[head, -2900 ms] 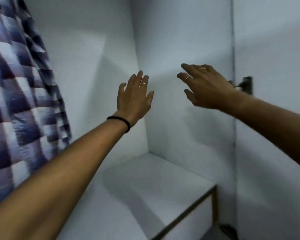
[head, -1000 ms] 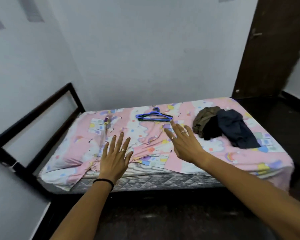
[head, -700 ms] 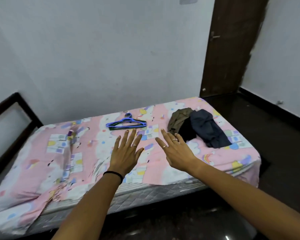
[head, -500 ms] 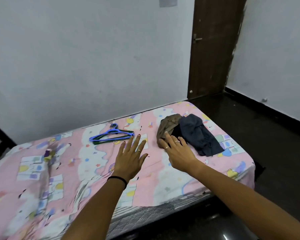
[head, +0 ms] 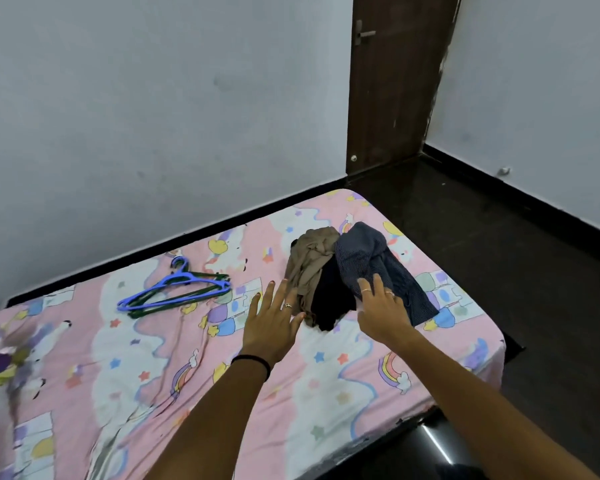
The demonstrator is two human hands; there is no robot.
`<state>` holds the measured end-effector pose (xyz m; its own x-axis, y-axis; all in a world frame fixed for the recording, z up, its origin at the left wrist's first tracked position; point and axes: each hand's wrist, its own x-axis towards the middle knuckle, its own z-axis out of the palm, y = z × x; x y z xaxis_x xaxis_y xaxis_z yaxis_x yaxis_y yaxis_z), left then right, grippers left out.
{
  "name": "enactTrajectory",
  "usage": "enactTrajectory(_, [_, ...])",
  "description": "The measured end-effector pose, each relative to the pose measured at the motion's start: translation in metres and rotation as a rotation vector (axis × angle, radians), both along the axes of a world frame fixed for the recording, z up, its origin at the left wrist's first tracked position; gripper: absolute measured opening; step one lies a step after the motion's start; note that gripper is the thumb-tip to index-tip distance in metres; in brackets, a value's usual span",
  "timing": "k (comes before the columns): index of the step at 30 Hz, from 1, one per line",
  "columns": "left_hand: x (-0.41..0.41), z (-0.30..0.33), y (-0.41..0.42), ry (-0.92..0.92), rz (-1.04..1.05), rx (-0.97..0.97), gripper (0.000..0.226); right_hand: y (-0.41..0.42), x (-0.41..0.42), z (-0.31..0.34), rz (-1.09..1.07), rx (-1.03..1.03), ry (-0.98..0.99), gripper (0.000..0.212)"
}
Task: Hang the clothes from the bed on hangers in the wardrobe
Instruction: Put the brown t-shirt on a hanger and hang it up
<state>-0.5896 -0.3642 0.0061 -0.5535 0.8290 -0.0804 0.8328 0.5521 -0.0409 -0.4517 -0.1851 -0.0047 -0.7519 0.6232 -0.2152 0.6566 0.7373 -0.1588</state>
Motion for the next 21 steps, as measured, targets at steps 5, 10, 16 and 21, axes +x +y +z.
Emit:
enactTrajectory(5, [-0.046, -0.003, 0.054, 0.002, -0.057, 0.012, 0.056, 0.047, -0.007, -0.02, -0.21, -0.097, -0.085, 0.067])
enactTrajectory(10, [-0.099, -0.012, 0.1, -0.045, -0.059, 0.039, 0.054, 0.097, -0.025, -0.024, -0.361, -0.118, -0.083, 0.065])
enactTrajectory(16, [-0.121, -0.045, 0.144, -0.168, -0.013, -0.066, 0.054, 0.118, -0.045, -0.059, -0.398, -0.246, -0.154, 0.065])
enactTrajectory(21, [-0.132, -0.066, 0.18, -0.258, 0.044, -0.118, 0.054, 0.15, -0.079, -0.084, -0.317, -0.335, -0.185, 0.067])
